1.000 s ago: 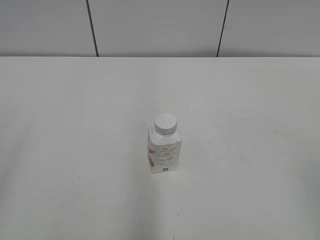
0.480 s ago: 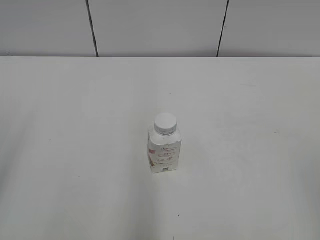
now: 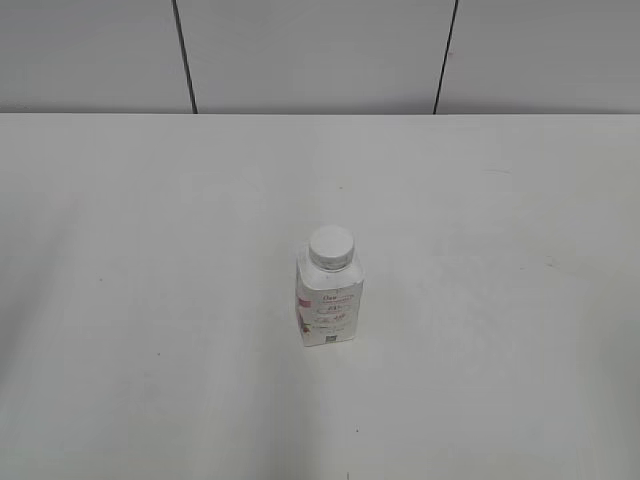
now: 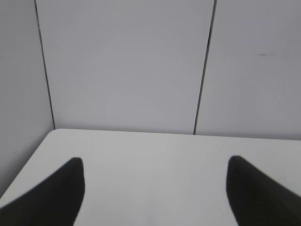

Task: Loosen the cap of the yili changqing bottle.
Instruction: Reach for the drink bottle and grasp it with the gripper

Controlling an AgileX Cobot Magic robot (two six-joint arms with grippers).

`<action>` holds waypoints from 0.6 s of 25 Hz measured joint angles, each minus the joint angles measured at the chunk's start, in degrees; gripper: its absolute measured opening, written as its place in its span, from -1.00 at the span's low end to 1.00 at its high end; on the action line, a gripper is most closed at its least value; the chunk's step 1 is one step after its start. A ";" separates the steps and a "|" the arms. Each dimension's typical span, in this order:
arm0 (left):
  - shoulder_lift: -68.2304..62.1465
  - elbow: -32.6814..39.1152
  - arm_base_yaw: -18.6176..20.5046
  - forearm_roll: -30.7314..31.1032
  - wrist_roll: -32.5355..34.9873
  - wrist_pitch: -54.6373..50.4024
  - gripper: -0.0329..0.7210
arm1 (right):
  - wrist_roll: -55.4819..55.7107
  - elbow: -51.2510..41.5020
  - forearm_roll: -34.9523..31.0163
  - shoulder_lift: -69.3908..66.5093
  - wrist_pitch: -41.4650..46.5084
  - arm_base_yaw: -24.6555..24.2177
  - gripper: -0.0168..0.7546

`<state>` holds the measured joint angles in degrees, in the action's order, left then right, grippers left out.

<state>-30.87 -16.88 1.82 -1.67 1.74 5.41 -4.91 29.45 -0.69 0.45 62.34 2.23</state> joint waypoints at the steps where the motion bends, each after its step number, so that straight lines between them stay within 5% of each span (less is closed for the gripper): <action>1: -1.33 0.00 -0.55 0.06 0.00 0.96 0.58 | 0.00 0.00 0.00 0.00 0.00 0.00 0.54; 15: -27.26 0.00 -14.99 10.91 0.00 16.17 0.58 | 0.00 0.00 0.00 0.00 0.00 0.00 0.54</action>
<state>-58.13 -16.88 -13.18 9.23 1.74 21.58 -4.91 29.45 -0.69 0.45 62.34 2.23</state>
